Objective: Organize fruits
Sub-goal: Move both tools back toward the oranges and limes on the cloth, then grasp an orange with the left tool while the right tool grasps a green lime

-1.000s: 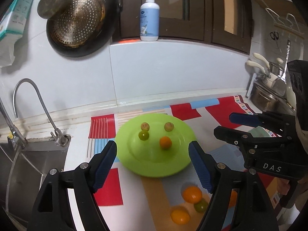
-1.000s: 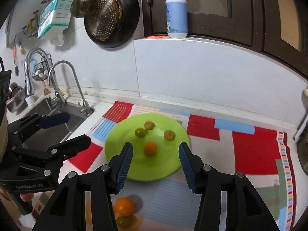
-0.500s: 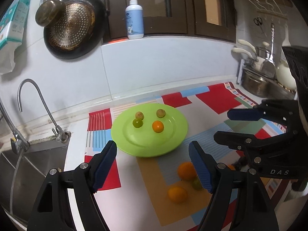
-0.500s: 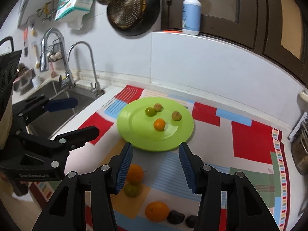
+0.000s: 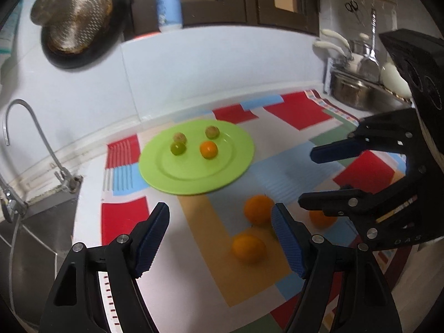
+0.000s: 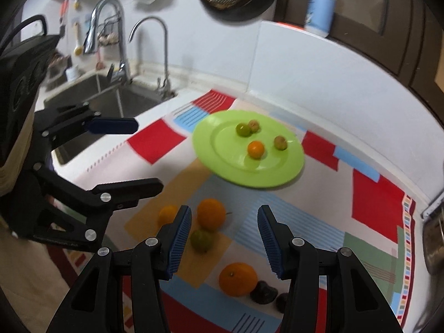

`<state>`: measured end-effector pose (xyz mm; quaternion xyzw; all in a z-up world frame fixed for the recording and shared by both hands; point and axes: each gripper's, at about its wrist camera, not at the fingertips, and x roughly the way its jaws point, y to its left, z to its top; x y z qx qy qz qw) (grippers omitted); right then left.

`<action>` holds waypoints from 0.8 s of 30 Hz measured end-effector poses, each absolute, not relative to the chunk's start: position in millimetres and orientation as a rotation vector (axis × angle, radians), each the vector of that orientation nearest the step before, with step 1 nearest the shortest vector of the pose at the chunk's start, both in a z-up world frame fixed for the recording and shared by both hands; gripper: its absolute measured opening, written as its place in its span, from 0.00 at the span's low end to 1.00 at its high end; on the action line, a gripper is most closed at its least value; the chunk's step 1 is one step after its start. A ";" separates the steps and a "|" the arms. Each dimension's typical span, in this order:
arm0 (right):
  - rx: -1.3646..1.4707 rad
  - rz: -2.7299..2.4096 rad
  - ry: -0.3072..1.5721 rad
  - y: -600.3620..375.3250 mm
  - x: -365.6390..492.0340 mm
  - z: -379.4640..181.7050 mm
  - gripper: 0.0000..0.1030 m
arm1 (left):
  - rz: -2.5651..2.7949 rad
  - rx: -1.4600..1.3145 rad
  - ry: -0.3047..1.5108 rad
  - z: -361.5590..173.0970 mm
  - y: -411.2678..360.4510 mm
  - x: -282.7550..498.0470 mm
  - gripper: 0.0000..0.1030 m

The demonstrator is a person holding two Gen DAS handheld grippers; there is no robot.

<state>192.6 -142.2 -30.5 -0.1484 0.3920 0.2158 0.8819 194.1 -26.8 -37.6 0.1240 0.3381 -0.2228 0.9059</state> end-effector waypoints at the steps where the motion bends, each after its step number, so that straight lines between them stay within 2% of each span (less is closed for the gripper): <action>1: -0.317 0.460 0.828 -141.4 193.8 -33.9 0.49 | -0.475 0.267 0.708 -41.1 -27.7 194.7 0.69; 9: -0.352 0.543 0.941 -136.4 204.0 -63.2 0.47 | -0.567 0.327 0.793 -64.8 -38.8 198.1 0.55; 11: -0.353 0.559 0.969 -135.9 207.1 -69.8 0.43 | -0.580 0.331 0.812 -69.9 -39.8 198.9 0.53; 16: -0.360 0.594 1.018 -132.9 211.8 -82.9 0.41 | -0.608 0.328 0.855 -80.7 -42.4 202.7 0.51; 18: -0.355 0.607 1.035 -132.7 213.3 -86.9 0.36 | -0.611 0.326 0.862 -82.9 -42.8 204.1 0.50; 24: -0.332 0.617 1.070 -131.9 219.2 -96.6 0.36 | -0.625 0.296 0.900 -91.7 -44.1 209.1 0.46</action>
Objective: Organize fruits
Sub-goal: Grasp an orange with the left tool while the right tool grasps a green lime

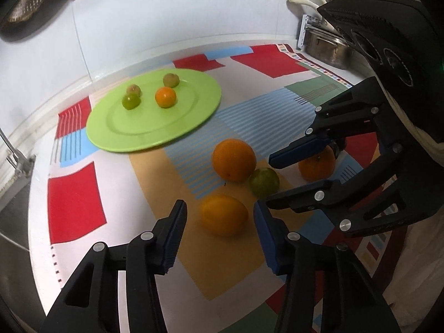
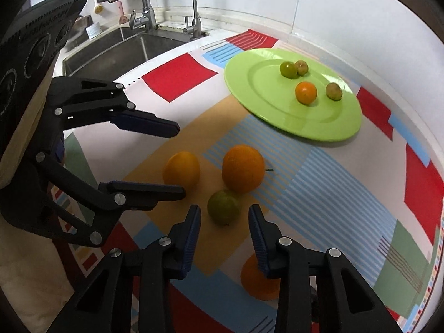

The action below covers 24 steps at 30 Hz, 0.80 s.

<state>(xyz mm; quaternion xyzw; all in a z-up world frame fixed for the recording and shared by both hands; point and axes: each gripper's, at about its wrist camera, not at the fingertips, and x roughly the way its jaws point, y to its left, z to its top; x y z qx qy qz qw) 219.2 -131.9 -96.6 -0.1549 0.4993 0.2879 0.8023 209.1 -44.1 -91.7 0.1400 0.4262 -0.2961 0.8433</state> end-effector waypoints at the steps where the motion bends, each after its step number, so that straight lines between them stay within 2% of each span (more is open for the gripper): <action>1: -0.327 0.619 1.076 -131.8 220.0 -98.1 0.36 | -0.624 0.294 0.901 -92.3 -44.3 209.5 0.46; 4: -0.315 0.621 1.090 -131.9 222.9 -101.6 0.31 | -0.629 0.261 0.919 -93.7 -42.8 214.2 0.43; 10: -0.284 0.626 1.107 -130.6 228.8 -106.3 0.29 | -0.630 0.212 0.951 -97.5 -41.1 219.0 0.37; 24: -0.228 0.623 1.093 -134.2 220.5 -98.9 0.28 | -0.565 0.170 0.923 -86.2 -38.7 212.4 0.37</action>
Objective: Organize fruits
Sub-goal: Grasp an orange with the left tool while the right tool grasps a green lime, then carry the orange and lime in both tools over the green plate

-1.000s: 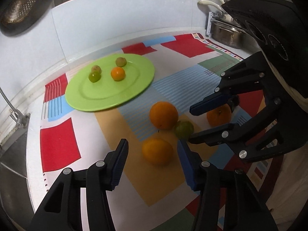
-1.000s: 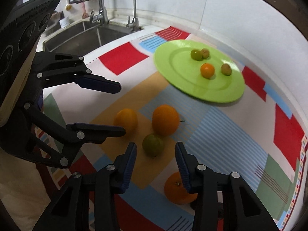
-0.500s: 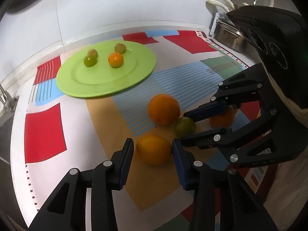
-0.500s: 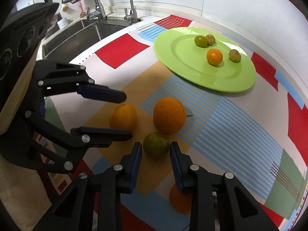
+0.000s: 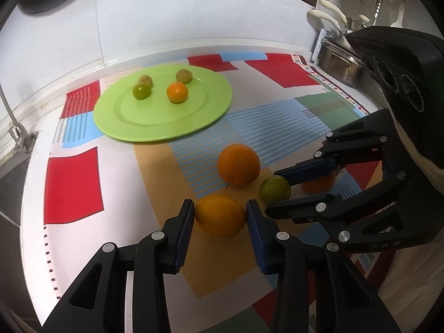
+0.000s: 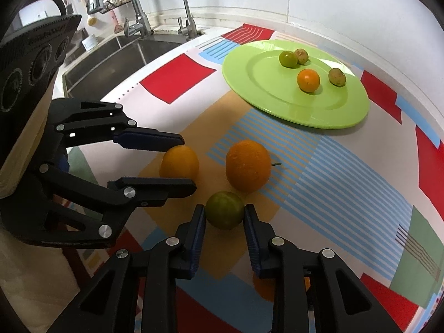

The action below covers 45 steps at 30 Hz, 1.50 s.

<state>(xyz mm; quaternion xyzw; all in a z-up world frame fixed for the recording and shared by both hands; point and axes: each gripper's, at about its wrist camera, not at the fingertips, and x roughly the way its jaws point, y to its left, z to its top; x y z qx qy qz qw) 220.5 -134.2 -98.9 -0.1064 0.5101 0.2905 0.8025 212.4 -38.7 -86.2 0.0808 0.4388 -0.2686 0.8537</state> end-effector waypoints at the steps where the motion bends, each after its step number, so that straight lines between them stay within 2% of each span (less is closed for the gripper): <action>1: -0.227 0.617 1.089 -134.9 219.1 -97.0 0.28 | -0.558 0.170 0.914 -83.6 -38.1 210.7 0.37; 20: -0.165 0.546 0.942 -149.1 223.6 -52.1 0.28 | -0.451 0.147 0.809 -42.9 -32.8 223.7 0.37; 32: -0.155 0.510 0.842 -154.8 260.4 -27.7 0.28 | -0.408 0.181 0.705 -15.9 -35.7 255.4 0.37; 45: -0.158 0.464 0.778 -159.0 312.9 -10.7 0.28 | -0.377 0.181 0.680 -10.5 -34.7 302.4 0.37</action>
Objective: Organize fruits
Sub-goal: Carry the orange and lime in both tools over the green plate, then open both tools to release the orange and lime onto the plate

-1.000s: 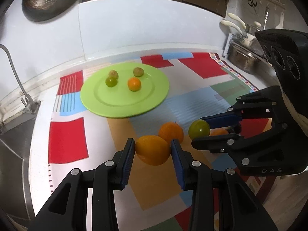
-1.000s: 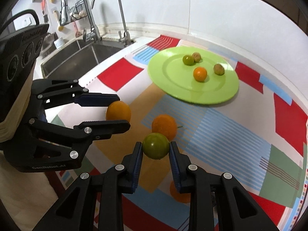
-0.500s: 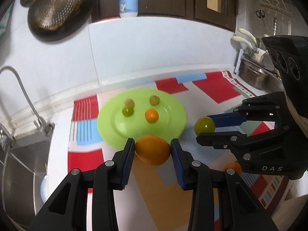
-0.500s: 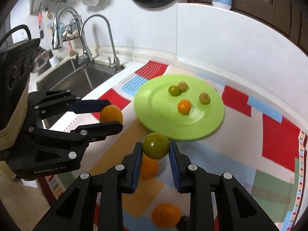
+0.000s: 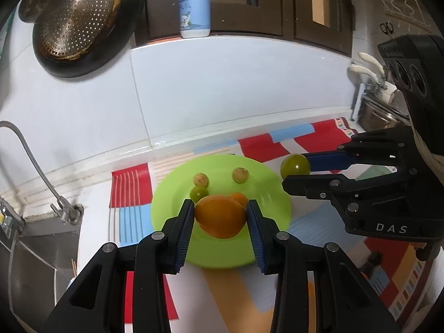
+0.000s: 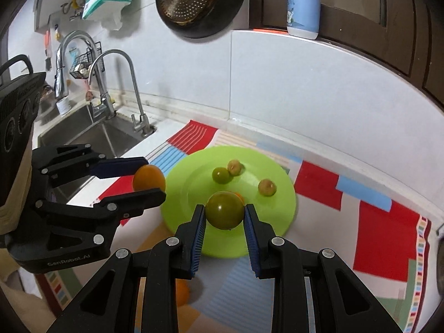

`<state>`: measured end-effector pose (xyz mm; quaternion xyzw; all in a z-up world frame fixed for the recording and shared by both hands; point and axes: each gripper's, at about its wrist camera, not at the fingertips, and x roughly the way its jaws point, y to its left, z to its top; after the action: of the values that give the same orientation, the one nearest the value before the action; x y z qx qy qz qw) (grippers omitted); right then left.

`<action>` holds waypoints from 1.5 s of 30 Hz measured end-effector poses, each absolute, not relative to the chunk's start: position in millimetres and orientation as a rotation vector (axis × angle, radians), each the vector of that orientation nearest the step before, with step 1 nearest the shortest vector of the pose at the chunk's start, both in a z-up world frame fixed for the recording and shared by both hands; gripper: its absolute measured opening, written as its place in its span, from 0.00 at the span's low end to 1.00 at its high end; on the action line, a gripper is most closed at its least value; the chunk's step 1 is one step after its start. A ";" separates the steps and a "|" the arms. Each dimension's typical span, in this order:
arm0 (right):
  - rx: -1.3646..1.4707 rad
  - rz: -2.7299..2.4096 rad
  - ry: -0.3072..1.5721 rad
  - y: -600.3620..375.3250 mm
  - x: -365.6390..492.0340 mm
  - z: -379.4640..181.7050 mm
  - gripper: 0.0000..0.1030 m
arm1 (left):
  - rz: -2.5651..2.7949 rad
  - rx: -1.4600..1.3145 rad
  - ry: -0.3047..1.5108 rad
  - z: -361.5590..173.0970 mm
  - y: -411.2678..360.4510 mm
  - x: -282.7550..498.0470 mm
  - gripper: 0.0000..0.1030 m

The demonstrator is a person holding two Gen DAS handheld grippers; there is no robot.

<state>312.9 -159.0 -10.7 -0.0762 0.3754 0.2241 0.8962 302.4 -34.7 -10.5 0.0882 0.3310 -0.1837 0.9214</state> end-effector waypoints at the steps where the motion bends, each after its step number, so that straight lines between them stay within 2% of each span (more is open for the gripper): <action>1: -0.150 0.470 0.781 -158.4 317.9 -11.3 0.28 | -0.370 0.184 0.682 -11.4 -34.1 308.2 0.37; 10: -0.127 0.489 0.820 -143.3 366.7 -26.3 0.28 | -0.339 0.190 0.709 -24.3 -26.7 349.8 0.37; 17: -0.123 0.488 0.882 -134.2 404.4 -51.1 0.28 | -0.325 0.160 0.800 -52.7 -18.9 383.2 0.37; 30: -0.122 0.491 0.940 -131.6 429.1 -80.8 0.28 | -0.323 0.142 0.847 -74.0 -21.0 401.3 0.37; 32: -0.118 0.487 0.943 -132.6 430.2 -81.9 0.29 | -0.323 0.141 0.842 -72.9 -20.7 401.1 0.40; 33: -0.118 0.480 0.941 -133.1 430.2 -81.6 0.31 | -0.319 0.141 0.838 -73.0 -20.3 401.3 0.44; 35: -0.117 0.471 0.933 -133.6 429.8 -80.5 0.36 | -0.312 0.141 0.827 -70.2 -19.5 399.5 0.45; 40: -0.106 0.455 0.918 -138.9 420.5 -71.4 0.36 | -0.297 0.132 0.806 -59.0 -16.8 386.2 0.46; 45: -0.104 0.444 0.875 -145.0 399.0 -53.4 0.36 | -0.287 0.144 0.750 -38.6 -17.3 361.2 0.56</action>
<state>399.0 -145.0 -53.4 -0.0500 0.4200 0.2130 0.8808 361.2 -17.3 -38.6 0.0699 0.3646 -0.1396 0.9180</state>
